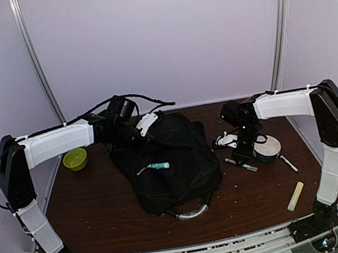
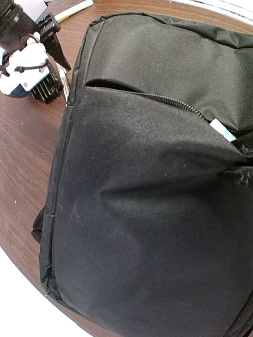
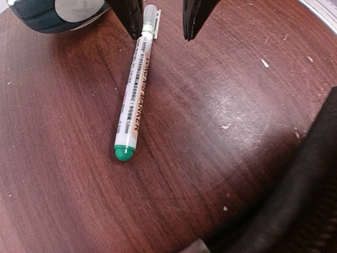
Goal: Pack the student bag
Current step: Adjust the pen at the center of the board.
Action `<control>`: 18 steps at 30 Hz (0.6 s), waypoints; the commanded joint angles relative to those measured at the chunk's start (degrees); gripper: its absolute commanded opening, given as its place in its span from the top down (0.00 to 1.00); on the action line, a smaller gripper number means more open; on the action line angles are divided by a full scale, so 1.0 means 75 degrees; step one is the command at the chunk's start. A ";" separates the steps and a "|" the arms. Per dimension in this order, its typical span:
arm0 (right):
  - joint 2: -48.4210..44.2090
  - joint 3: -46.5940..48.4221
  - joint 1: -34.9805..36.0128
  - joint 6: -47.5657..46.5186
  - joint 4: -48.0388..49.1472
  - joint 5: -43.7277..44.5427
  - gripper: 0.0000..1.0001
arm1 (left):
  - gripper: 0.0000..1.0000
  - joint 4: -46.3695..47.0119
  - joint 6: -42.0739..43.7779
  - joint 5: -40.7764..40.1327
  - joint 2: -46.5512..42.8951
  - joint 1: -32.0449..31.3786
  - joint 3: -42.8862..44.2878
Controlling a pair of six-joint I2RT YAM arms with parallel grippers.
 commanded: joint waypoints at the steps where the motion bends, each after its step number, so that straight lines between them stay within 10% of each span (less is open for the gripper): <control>1: 0.0256 0.0258 -0.0065 -0.0017 -0.0020 0.0465 0.72 | 1.00 0.0651 -0.0132 0.0404 0.0000 0.0029 0.0285; 18: 0.0972 0.0772 -0.0124 -0.0076 -0.0293 0.0570 0.70 | 1.00 0.0580 -0.0133 0.0489 0.0083 0.0020 0.0343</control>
